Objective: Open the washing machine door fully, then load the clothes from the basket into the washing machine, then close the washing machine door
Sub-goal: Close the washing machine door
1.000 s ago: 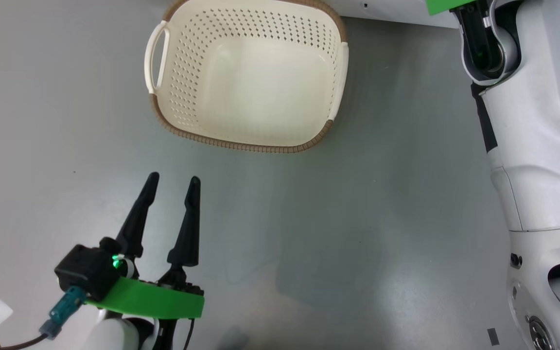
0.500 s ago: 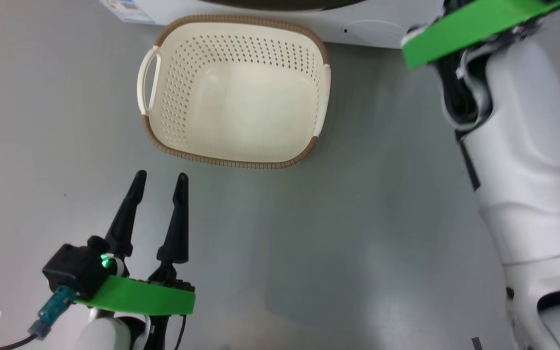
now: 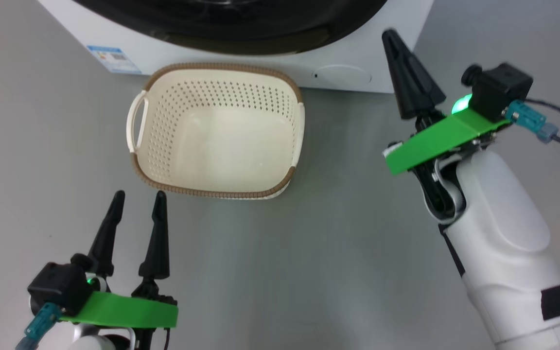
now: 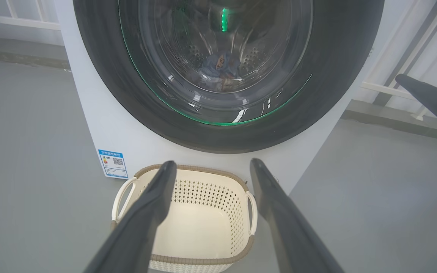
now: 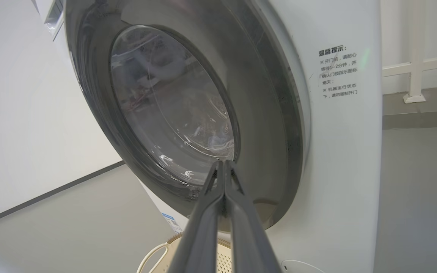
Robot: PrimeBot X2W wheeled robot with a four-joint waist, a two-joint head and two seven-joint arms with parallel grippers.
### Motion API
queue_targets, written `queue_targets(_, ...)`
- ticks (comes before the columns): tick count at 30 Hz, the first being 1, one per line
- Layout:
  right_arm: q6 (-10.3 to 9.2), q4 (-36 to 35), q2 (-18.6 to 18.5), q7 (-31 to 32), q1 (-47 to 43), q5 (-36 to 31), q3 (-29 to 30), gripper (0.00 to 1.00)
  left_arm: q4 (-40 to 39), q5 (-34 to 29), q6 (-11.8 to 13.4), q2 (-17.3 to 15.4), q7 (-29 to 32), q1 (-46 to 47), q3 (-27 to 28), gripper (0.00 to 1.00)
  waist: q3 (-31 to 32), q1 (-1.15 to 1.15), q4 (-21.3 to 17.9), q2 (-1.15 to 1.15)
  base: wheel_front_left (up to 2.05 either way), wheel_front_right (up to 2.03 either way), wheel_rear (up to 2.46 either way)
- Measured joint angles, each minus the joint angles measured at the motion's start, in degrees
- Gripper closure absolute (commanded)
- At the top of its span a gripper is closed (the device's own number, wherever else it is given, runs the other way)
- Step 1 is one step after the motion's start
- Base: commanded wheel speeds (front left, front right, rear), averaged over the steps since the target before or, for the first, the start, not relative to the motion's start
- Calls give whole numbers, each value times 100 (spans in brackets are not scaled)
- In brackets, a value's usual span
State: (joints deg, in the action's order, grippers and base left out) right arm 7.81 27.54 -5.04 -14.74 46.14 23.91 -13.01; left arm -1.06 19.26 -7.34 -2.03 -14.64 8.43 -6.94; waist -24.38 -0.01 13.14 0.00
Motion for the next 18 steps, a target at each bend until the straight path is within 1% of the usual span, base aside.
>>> queue_targets(6,0,-97,-51,0,-624,1,65,100,70,-31,0,-36,0,-183,123,0,361,0,-135,0,0,0,0)
queue_targets(7,0,-104,-53,0,-714,-1,67,92,80,-30,0,-45,0,-220,147,0,425,0,-158,0,0,0,0)
queue_targets(8,0,-114,-54,0,-801,-2,74,75,91,-29,0,-58,0,-263,172,0,489,0,-181,0,0,0,0)
queue_targets(9,0,-132,-53,1,-890,-2,96,55,104,-29,0,-68,0,-295,193,0,554,0,-203,0,0,0,0)
queue_targets(10,0,-153,-53,1,-979,-2,111,10,108,-29,0,-75,0,-322,211,0,616,0,-224,0,0,0,0)
queue_targets(11,0,-176,-52,1,-1065,-4,125,0,113,-29,0,-79,0,-358,221,0,680,0,-245,0,0,0,0)
queue_targets(18,0,-264,-26,1,-1704,-60,287,0,174,-32,0,-104,0,-620,300,0,1115,0,-374,0,0,0,0)
